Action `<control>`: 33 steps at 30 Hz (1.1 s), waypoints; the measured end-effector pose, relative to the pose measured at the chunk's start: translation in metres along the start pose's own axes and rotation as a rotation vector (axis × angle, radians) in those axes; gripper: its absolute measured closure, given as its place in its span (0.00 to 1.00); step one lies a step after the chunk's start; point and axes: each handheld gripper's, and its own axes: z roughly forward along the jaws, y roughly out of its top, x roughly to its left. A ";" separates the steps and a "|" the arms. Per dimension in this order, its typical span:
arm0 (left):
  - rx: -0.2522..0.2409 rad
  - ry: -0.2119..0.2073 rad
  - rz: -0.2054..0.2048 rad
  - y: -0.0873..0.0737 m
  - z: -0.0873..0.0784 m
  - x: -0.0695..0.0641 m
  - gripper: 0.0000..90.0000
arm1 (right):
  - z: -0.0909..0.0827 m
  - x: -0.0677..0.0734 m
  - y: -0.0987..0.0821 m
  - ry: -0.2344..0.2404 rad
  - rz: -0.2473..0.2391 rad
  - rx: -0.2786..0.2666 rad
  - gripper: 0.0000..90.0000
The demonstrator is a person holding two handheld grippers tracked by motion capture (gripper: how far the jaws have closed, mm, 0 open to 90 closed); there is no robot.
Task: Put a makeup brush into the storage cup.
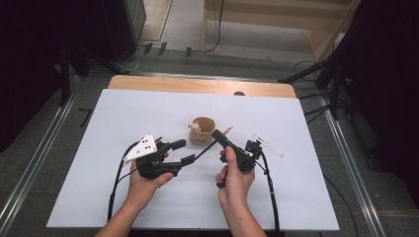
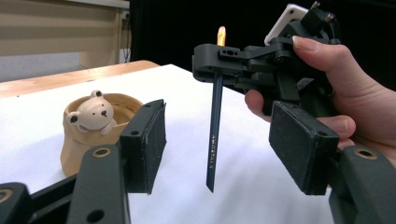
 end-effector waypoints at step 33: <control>0.006 0.039 0.001 0.005 -0.006 0.001 0.00 | 0.013 0.024 0.019 -0.155 -0.398 0.002 0.93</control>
